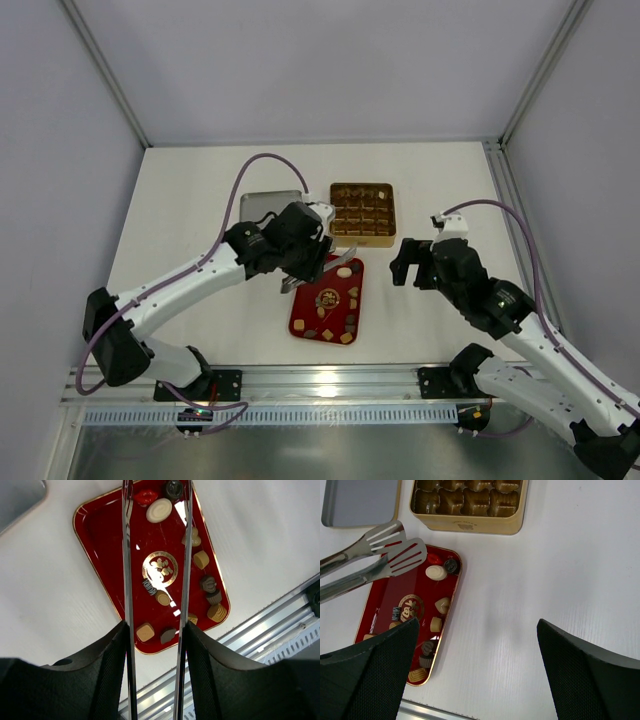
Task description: Pack the chocolate
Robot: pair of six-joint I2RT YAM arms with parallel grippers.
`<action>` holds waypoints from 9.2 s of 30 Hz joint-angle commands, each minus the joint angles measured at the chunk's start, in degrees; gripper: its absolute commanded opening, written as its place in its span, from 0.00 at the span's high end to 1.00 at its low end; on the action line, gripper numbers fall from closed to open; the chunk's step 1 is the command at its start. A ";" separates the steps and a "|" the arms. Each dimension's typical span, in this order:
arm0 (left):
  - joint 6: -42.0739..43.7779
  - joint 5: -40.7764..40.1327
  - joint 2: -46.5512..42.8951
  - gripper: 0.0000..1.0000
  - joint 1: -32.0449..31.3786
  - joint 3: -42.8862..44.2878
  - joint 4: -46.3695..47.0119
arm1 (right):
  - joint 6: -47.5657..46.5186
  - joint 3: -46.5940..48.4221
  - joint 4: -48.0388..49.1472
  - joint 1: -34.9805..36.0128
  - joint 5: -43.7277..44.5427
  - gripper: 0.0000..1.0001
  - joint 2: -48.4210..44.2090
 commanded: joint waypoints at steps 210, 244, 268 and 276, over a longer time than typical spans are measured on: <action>3.90 -11.19 7.39 0.68 -5.05 13.09 -4.76 | 1.30 -3.80 2.58 -0.01 -0.51 0.00 -2.34; 11.38 -9.34 29.20 0.67 8.57 30.24 1.48 | 0.95 -3.53 1.26 -0.01 -0.68 0.00 -4.10; 8.92 -4.16 18.31 0.57 7.79 26.03 0.51 | 1.39 -3.10 1.35 -0.01 -0.86 0.00 -4.01; 5.23 -3.89 8.38 0.57 2.26 15.58 -0.36 | 1.30 -2.92 1.97 -0.01 -1.12 0.00 -3.40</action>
